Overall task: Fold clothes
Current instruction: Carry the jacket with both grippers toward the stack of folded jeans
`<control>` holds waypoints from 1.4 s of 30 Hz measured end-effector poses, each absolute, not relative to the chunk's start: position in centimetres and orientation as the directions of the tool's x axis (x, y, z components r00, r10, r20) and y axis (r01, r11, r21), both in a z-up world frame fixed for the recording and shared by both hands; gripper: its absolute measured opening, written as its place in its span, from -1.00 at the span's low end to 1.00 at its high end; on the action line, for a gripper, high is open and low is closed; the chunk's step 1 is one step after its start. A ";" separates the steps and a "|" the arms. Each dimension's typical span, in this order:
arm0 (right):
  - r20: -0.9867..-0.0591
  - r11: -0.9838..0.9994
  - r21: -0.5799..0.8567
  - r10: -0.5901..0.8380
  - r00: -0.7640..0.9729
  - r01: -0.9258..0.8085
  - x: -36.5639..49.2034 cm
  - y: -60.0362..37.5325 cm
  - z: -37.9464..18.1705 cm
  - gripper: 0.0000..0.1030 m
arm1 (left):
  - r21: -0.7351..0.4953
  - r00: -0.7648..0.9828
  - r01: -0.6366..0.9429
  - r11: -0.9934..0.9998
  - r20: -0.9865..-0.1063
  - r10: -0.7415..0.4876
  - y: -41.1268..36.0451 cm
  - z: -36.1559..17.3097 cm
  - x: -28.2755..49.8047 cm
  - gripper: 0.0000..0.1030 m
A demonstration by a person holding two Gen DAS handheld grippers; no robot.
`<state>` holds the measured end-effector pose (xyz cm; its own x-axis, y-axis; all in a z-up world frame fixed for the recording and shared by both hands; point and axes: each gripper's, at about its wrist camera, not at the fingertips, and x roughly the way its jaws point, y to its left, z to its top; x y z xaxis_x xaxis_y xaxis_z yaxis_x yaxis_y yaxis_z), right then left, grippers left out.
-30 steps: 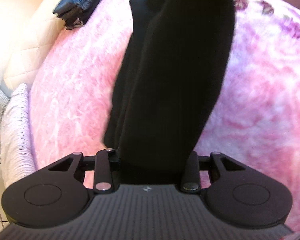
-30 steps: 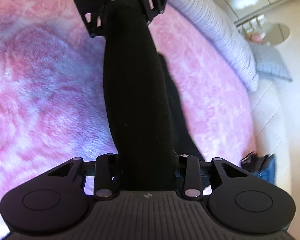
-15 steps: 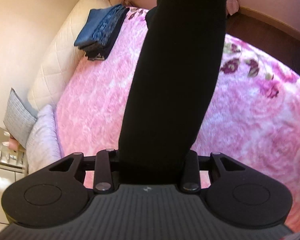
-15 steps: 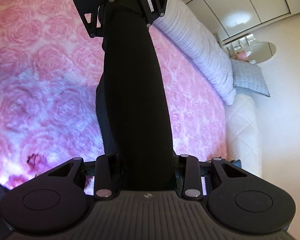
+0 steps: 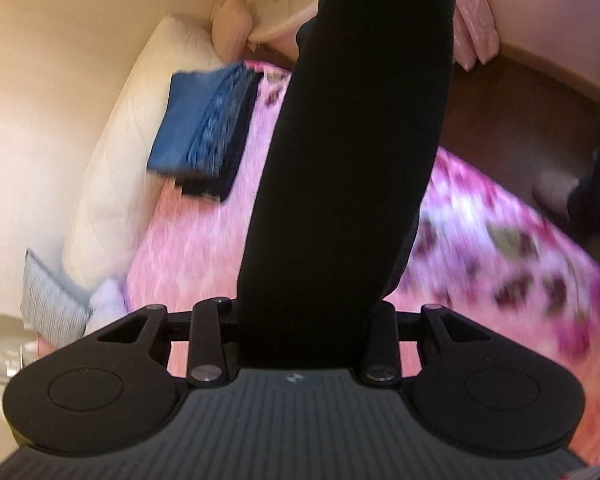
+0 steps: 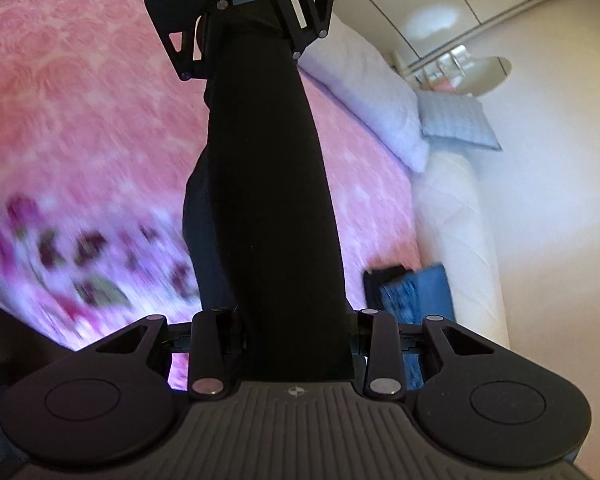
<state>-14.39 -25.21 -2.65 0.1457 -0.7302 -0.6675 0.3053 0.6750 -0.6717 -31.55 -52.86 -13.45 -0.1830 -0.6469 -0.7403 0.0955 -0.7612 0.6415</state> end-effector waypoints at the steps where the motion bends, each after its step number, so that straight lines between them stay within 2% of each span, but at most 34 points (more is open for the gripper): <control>1: -0.667 0.671 -0.671 -0.732 0.137 0.315 -16.4 -26.0 -2.2 -0.35 | 0.642 -0.190 0.092 -0.761 -0.739 -0.647 -53.7 -13.2 -33.6 -0.37; 12: -0.600 0.578 -0.733 -0.798 0.059 0.358 -31.5 -36.5 0.9 -0.34 | 0.728 -0.264 0.070 -0.682 -0.646 -0.716 -67.6 -9.9 -47.5 -0.37; 22: -0.497 0.498 -0.824 -0.864 0.077 0.271 -36.5 -58.4 2.6 -0.34 | 0.797 -0.230 0.190 -0.574 -0.532 -0.815 -89.0 -8.3 -51.5 -0.36; 25: -0.448 0.456 -0.861 -0.890 0.090 0.226 -37.4 -65.7 2.9 -0.35 | 0.831 -0.199 0.221 -0.511 -0.474 -0.858 -95.3 -7.8 -52.3 -0.36; 29: -0.334 0.347 -0.912 -0.938 0.096 0.217 -38.9 -73.4 3.0 -0.33 | 0.883 -0.157 0.273 -0.382 -0.351 -0.923 -100.8 -8.0 -53.8 -0.36; 32: -0.284 0.303 -0.923 -0.952 0.113 0.236 -40.7 -76.5 0.1 -0.29 | 0.882 -0.141 0.282 -0.377 -0.350 -0.926 -102.5 -12.5 -55.5 -0.33; 34: -0.287 0.308 -0.914 -0.951 0.119 0.263 -42.2 -78.0 -3.4 -0.25 | 0.861 -0.133 0.260 -0.436 -0.416 -0.900 -103.1 -19.2 -56.7 -0.26; 36: -0.333 0.354 -0.896 -0.935 0.123 0.267 -43.4 -79.1 -9.0 -0.24 | 0.836 -0.108 0.221 -0.503 -0.492 -0.864 -103.7 -26.2 -58.0 -0.18; 38: -0.438 0.457 -0.862 -0.889 0.131 0.221 -44.4 -79.4 -15.7 -0.24 | 0.822 -0.077 0.180 -0.541 -0.536 -0.841 -103.6 -32.7 -58.5 -0.14; 40: -0.524 0.542 -0.823 -0.840 0.138 0.172 -45.1 -79.3 -21.7 -0.19 | 0.842 -0.077 0.198 -0.502 -0.497 -0.864 -103.0 -35.2 -58.6 -0.19; 42: -0.480 0.504 -0.840 -0.863 0.158 0.201 -45.9 -78.4 -23.8 -0.08 | 0.850 -0.097 0.226 -0.476 -0.467 -0.879 -102.1 -34.9 -58.1 -0.15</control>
<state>-45.86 -78.37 -23.84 0.1582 -0.8632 -0.4795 0.2006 0.5036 -0.8403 -58.11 -102.13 -34.92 -0.0967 -0.8792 -0.4665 0.2263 -0.4759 0.8499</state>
